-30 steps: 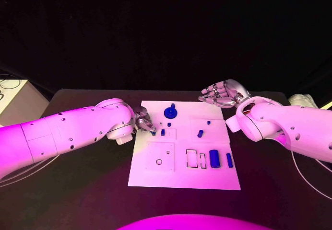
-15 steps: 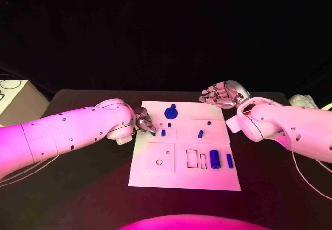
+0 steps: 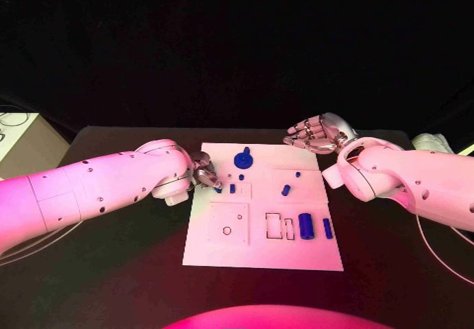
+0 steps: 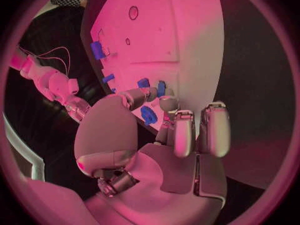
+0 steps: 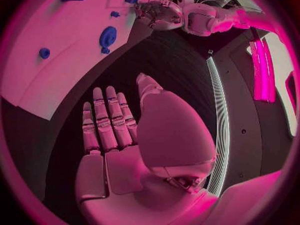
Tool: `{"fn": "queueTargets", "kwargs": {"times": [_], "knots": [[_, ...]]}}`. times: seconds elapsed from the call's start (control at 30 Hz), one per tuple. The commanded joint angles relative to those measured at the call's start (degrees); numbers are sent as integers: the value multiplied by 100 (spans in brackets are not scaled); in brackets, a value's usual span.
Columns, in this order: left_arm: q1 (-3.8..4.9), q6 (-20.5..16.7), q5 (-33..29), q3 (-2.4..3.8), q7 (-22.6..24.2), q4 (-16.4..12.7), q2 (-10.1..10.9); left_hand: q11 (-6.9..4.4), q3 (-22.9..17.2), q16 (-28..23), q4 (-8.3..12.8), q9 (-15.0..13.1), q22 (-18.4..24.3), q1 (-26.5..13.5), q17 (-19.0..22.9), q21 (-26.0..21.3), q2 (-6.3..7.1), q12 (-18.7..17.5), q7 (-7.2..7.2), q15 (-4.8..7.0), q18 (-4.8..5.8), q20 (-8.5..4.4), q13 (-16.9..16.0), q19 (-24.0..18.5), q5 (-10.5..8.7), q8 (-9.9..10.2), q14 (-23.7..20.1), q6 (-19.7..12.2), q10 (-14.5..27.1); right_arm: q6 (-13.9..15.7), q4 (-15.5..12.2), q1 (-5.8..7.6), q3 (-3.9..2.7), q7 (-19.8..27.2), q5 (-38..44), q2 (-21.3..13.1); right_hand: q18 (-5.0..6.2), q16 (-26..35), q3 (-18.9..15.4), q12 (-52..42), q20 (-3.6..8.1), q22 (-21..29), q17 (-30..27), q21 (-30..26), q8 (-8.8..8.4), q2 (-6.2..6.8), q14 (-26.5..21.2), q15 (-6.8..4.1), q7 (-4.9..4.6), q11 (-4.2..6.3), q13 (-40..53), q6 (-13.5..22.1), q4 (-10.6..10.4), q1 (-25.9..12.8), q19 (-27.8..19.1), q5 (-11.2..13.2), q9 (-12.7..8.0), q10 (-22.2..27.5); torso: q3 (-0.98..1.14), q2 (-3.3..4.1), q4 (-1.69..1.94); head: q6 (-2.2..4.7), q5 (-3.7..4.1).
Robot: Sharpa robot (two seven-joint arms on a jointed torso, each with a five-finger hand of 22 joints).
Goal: Assemble the parts on the task board
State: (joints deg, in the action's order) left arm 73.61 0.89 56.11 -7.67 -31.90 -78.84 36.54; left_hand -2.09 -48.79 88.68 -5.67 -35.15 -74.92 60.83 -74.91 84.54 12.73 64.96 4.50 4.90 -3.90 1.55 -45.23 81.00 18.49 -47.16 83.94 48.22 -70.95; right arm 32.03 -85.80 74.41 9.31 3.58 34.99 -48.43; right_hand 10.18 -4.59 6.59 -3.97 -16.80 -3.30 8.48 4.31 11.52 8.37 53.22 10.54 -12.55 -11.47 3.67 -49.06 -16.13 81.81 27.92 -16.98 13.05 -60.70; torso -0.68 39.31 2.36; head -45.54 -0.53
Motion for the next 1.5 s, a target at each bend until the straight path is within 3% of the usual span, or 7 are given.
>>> {"fn": "queueTargets", "kwargs": {"times": [0.03, 0.47, 1.03, 1.5], "knots": [[-48, 362, 34, -42, -175, -17, 5, -28, -495, 12, 475, -1206, -268, -80, -1266, 25, -27, 7, -300, 41, 97, -15, -18, 40, 20, -40, 535, 362, -61, -88, -2, -1, -1, 32, 8, -2, -56, 23, 39, 14, 0, 9, -5, -23, -34, -11, -40, 5, -214, 4, -1, -42, 1, 11, -53, -27, -9, -53, 2, -1, 0, -20, 0], [-47, 455, 36, -41, -179, -14, -3, -88, -59, 21, 247, -1204, -283, -446, -1285, 19, 131, -1, -384, 90, 101, -61, -9, 57, -49, -7, 541, 454, -128, -92, 4, -1, -1, 30, 8, -2, -58, 27, 40, 11, 0, 9, -11, -23, -33, -6, -47, 6, -212, 6, -1, -50, 0, 6, -56, -28, -9, -62, 2, -3, 5, -33, -6], [-46, 358, 35, -40, -175, 41, -32, -101, 114, 23, 88, -1197, -284, -575, -1290, 13, 115, 5, -401, 104, 102, -76, -21, 59, -91, 9, 542, 508, -136, -91, -6, -1, -1, 30, 8, -6, -59, 28, 43, 10, 0, 10, -14, -24, -31, -6, -50, 6, -210, 7, 0, -55, -1, 3, -60, -29, -10, -69, 2, 0, 1, -32, -4], [-44, 258, 32, -39, -169, 137, -92, -98, 747, 20, -253, -1207, -285, -737, -1286, 2, 56, 5, -397, 105, 103, -83, -13, 63, -143, 30, 541, 566, -114, -93, -13, -1, -1, 35, 8, -11, -60, 31, 46, 7, 0, 11, -19, -25, -30, -6, -54, 6, -208, 10, 0, -62, -3, -1, -67, -30, -10, -79, -1, -8, 3, -10, 13]]}}
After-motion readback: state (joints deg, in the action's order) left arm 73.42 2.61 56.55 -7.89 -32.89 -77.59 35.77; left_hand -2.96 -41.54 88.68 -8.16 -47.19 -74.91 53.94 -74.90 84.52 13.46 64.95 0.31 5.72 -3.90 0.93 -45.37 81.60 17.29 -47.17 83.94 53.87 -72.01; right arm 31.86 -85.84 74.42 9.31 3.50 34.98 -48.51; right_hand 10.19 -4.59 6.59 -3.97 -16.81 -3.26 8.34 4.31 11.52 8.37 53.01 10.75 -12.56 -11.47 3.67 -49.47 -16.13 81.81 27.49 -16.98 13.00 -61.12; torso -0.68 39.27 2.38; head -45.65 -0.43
